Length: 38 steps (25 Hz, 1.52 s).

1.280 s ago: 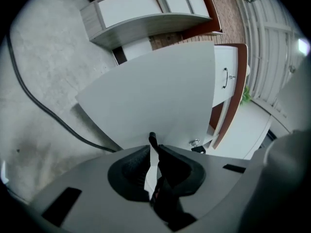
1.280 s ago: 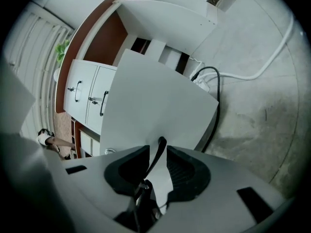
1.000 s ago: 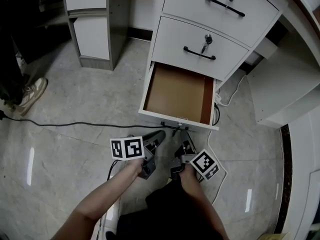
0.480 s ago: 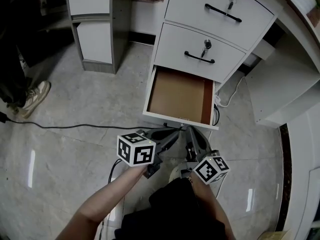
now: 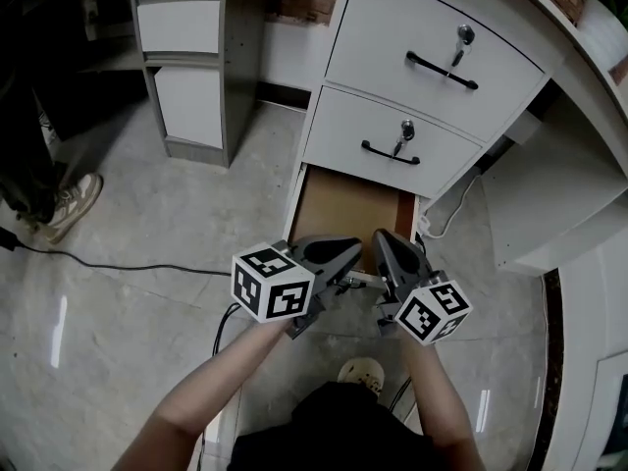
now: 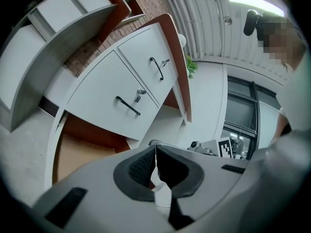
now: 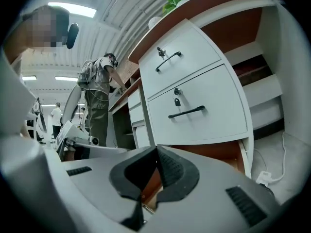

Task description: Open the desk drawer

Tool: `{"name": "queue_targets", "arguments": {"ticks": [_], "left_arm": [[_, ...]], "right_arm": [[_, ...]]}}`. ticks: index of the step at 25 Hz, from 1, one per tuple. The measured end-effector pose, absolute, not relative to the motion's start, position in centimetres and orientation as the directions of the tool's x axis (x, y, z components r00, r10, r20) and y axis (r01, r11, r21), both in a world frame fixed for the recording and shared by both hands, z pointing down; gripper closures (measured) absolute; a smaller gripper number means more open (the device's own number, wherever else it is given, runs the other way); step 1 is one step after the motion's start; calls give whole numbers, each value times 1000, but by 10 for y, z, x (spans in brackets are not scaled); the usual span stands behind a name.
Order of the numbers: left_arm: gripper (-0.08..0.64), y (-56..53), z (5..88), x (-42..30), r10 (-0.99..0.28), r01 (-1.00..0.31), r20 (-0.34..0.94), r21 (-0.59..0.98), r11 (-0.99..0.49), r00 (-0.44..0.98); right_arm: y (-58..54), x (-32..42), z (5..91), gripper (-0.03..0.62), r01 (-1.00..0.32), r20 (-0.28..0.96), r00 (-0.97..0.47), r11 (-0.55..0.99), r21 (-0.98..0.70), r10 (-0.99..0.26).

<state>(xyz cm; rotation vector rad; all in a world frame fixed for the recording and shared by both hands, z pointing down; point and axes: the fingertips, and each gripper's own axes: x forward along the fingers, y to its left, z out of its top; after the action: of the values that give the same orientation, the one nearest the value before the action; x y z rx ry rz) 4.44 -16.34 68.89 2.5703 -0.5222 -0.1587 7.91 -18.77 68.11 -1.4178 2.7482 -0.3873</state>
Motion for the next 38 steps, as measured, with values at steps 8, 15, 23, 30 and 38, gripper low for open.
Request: {"name": "queue_targets", "arguments": {"ticks": [8, 15, 23, 30, 38], "left_arm": [[545, -209, 663, 41, -419, -395, 40, 426, -814, 907], [545, -219, 641, 61, -410, -397, 62, 413, -819, 910], [545, -210, 629, 84, -401, -405, 88, 358, -841, 912], [545, -200, 634, 84, -407, -417, 112, 390, -821, 907], [545, -197, 628, 83, -423, -434, 118, 387, -813, 898]], "right_arm": [[-223, 75, 667, 575, -799, 113, -582, 540, -265, -805], [-225, 86, 641, 575, -839, 150, -536, 505, -204, -831], [-216, 104, 609, 575, -864, 134, -496, 472, -177, -858], [-202, 117, 604, 575, -869, 157, -486, 457, -188, -860], [-194, 126, 599, 575, -867, 147, -488, 458, -196, -860]]}}
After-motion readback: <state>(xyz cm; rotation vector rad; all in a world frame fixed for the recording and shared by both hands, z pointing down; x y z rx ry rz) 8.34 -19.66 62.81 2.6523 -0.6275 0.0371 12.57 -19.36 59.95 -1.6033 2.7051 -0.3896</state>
